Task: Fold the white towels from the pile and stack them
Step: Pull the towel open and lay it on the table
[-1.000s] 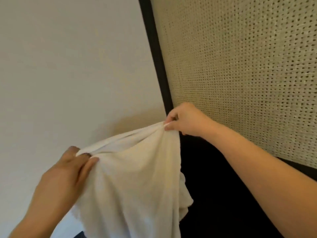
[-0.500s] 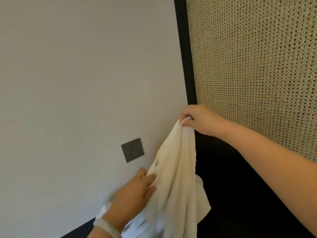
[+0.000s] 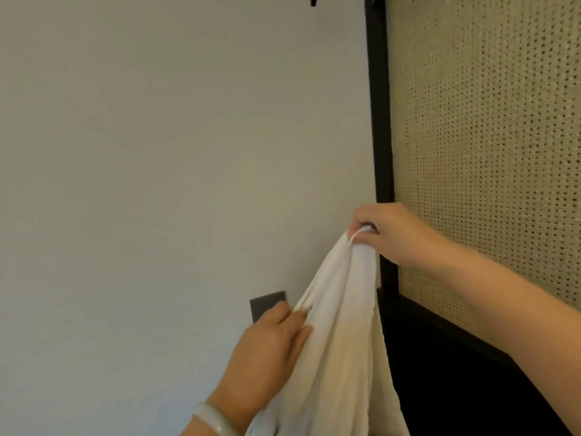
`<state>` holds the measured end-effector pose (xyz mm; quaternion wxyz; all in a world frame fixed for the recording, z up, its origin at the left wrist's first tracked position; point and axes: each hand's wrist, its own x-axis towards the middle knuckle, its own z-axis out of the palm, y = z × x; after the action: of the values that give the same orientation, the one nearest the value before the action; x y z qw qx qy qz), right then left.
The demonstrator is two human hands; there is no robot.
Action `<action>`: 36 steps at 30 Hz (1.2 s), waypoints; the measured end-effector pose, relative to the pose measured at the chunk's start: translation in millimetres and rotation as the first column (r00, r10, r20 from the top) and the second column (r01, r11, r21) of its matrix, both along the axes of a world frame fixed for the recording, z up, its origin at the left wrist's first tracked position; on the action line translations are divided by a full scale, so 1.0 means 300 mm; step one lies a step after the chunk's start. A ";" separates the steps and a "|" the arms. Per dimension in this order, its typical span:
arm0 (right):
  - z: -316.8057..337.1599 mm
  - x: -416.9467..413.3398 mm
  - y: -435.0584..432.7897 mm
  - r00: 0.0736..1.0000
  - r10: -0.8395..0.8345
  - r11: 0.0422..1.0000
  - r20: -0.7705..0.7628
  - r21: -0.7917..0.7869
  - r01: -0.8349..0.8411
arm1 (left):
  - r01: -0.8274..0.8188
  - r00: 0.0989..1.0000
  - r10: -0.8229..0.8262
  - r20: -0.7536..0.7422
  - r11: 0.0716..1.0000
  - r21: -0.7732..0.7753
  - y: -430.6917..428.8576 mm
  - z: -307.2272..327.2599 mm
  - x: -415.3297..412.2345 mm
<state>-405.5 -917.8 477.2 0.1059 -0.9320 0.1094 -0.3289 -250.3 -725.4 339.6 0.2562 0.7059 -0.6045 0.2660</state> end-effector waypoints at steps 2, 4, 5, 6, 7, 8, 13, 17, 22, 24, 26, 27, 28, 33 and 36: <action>-0.003 0.013 0.016 0.999 0.030 0.999 -0.020 -0.021 -0.031 | -0.060 0.998 0.060 0.005 0.998 0.028 0.043 -0.012 0.019; -0.009 0.016 0.023 0.999 0.046 0.998 -0.028 -0.034 -0.047 | -0.075 0.997 0.076 -0.017 0.997 0.033 0.070 -0.017 0.030; -0.009 0.024 0.028 0.998 0.060 0.997 -0.030 -0.044 -0.061 | -0.085 0.996 0.086 -0.018 0.996 0.007 0.087 -0.018 0.032; -0.010 0.029 0.033 0.997 0.071 0.996 -0.029 -0.054 -0.072 | -0.098 0.995 0.098 -0.016 0.995 -0.022 0.102 -0.017 0.031; -0.009 0.033 0.035 0.997 0.075 0.995 -0.026 -0.064 -0.076 | -0.113 0.994 0.113 -0.016 0.993 -0.044 0.114 -0.017 0.030; -0.009 0.037 0.037 0.997 0.076 0.995 -0.020 -0.069 -0.077 | -0.131 0.991 0.130 -0.015 0.990 -0.061 0.125 -0.018 0.030; -0.015 0.059 0.061 0.995 0.100 0.990 -0.031 -0.096 -0.103 | -0.289 0.957 0.288 0.022 0.956 0.059 0.141 -0.069 0.048; -0.010 0.075 0.091 0.992 0.127 0.980 0.020 -0.157 -0.123 | -0.338 0.927 0.369 -0.064 0.898 0.281 0.127 -0.174 0.072; 0.015 0.078 0.067 0.991 0.083 0.984 0.103 -0.166 -0.065 | -0.265 0.848 0.412 -0.333 0.874 0.407 0.165 -0.295 0.142; 0.018 0.080 0.049 0.988 0.074 0.988 0.134 -0.148 -0.054 | -0.220 0.800 0.363 -0.478 0.918 0.329 0.188 -0.317 0.165; 0.016 0.090 0.030 0.986 0.061 0.990 0.152 -0.138 -0.040 | -0.220 0.755 0.298 -0.584 0.954 0.204 0.206 -0.300 0.178; 0.014 0.097 0.017 0.987 0.044 0.991 0.155 -0.131 -0.024 | -0.242 0.750 0.276 -0.602 0.960 0.140 0.217 -0.275 0.187; 0.014 0.105 -0.001 0.988 0.021 0.993 0.155 -0.120 -0.003 | -0.273 0.764 0.265 -0.589 0.959 0.078 0.229 -0.237 0.201; 0.074 0.149 -0.123 0.976 -0.114 0.993 0.187 -0.012 0.118 | -0.402 0.893 0.369 -0.258 0.911 -0.090 0.282 0.168 0.315; 0.211 0.183 -0.166 0.897 -0.127 0.992 0.424 0.064 0.110 | -0.418 0.907 0.417 -0.059 0.870 -0.261 0.270 0.532 0.337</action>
<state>-350.6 -967.6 540.6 0.1251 -0.8267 0.1465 -0.5286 -149.3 -644.5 499.1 0.2861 0.7786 -0.3961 0.3938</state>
